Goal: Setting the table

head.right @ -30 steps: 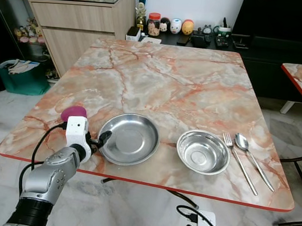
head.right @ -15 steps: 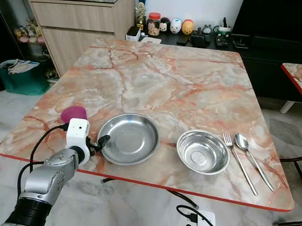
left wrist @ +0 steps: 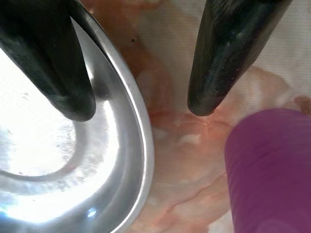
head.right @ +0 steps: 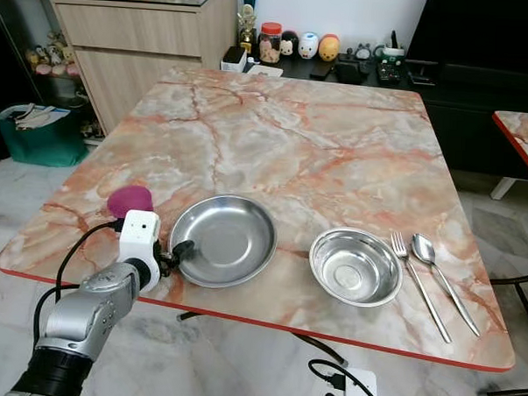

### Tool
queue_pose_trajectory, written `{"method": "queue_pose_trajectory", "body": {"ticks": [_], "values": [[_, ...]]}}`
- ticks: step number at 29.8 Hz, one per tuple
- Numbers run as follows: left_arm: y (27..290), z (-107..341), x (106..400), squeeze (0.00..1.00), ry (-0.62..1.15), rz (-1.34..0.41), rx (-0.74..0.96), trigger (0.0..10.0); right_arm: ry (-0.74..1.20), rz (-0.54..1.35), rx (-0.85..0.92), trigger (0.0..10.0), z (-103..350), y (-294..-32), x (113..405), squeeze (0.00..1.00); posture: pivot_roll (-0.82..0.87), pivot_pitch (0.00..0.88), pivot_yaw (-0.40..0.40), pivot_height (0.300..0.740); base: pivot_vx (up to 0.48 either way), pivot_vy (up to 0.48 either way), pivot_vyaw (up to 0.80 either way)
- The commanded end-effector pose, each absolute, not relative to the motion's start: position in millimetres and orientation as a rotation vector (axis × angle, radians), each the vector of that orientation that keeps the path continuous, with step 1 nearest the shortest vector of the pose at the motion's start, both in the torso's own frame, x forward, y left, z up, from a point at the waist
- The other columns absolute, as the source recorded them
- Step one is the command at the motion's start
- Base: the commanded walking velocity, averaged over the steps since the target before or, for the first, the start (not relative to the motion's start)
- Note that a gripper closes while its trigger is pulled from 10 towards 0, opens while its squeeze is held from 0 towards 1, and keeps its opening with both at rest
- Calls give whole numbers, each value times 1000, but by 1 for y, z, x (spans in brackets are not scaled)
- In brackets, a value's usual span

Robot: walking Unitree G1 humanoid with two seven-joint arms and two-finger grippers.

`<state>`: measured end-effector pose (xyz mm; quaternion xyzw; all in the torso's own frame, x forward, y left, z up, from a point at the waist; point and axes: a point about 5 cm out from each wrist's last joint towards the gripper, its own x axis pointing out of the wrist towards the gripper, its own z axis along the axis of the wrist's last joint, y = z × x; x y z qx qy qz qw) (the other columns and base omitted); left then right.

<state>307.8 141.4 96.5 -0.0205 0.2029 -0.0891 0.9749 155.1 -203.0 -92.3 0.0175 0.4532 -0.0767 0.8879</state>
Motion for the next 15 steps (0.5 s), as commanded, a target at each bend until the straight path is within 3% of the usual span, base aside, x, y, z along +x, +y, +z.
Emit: {"method": "queue_pose_trajectory", "body": {"ticks": [1, 15], "values": [[141, 91, 304, 0, 442, -184, -31, 0, 947, -161, 32, 10000, -92, -205, 155, 0, 130, 0, -10, 740, 0, 0, 0], [140, 94, 306, 0, 428, -198, -17, 0, 947, -154, 31, 10000, -92, -204, 155, 0, 132, 0, -10, 740, 0, 0, 0]]}}
